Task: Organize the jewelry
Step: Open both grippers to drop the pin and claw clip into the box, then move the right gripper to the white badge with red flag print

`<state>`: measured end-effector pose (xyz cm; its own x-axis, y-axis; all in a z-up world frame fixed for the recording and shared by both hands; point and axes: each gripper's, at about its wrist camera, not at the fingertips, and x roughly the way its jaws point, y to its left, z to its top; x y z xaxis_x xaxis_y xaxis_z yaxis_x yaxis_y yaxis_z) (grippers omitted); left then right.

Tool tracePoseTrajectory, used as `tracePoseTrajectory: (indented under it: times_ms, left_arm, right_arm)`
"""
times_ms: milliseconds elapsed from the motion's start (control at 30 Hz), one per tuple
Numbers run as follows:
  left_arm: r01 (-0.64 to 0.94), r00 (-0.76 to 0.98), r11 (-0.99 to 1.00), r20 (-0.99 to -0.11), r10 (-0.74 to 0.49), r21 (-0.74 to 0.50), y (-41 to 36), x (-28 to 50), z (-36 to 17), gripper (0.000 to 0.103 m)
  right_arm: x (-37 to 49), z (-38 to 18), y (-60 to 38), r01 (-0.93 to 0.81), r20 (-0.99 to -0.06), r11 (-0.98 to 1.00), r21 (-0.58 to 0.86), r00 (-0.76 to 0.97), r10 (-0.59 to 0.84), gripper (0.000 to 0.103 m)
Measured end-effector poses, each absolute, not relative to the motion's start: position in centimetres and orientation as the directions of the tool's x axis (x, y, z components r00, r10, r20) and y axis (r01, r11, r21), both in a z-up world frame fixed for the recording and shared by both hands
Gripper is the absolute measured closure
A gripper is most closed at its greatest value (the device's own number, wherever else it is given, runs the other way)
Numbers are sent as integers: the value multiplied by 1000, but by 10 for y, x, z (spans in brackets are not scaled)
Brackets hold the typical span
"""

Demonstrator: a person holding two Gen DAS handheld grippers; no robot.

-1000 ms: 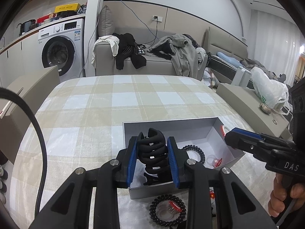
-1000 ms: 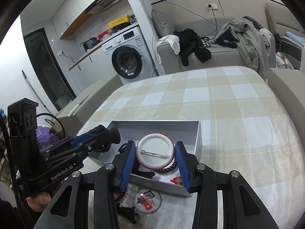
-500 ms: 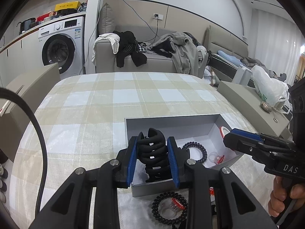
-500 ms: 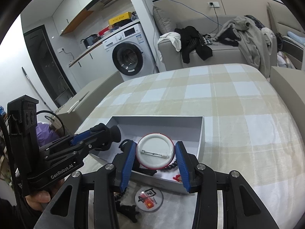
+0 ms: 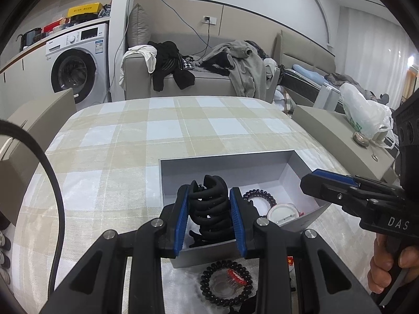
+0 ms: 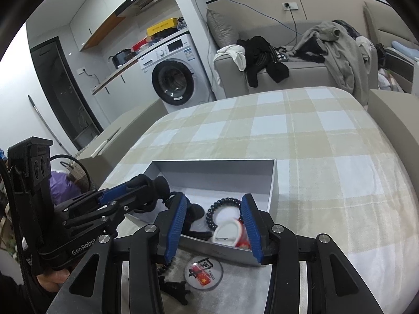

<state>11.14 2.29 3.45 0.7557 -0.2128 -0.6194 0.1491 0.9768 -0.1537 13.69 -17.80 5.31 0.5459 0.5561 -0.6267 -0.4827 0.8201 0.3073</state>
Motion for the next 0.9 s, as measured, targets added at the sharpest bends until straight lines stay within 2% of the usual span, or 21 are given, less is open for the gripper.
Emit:
tracePoseTrajectory:
  times_ms: [333,367,567,600,700,767,867,900]
  left_arm:
    - [169,748,977,-628,-214,-132,18,110,36,76]
    - [167,751,977,-625,-213,-132,19,109,38,72]
    - [176,773,970,-586,-242,-168,26,97,51,29]
    - [173,776,969,-582,-244,-176,28,95,53,24]
    - [153,773,970,-589,-236,-187,33,92,51,20]
    - [129,767,973,-603,-220,-191,37,88,47,16]
    - [100,753,972,-623,-212,-211,43,82,37,1]
    - [92,750,972,-627,-211,-216,44,79,34,1]
  right_arm:
    - [135,55,-184,-477,-624,820,317,546,558,54]
    - [134,56,-184,-480,-624,819,315,545,560,54]
    - [122,61,-183,-522,-626,806,279,538,565,47]
    - [119,62,-183,-530,-629,805,265,539,561,40]
    - [110,65,-183,-540,-631,812,219,557,540,18]
    - [104,66,-184,-543,-635,817,195,566,527,11]
    - [99,65,-188,-534,-634,828,167,585,505,2]
    - [99,64,-189,-530,-636,832,162,589,499,0]
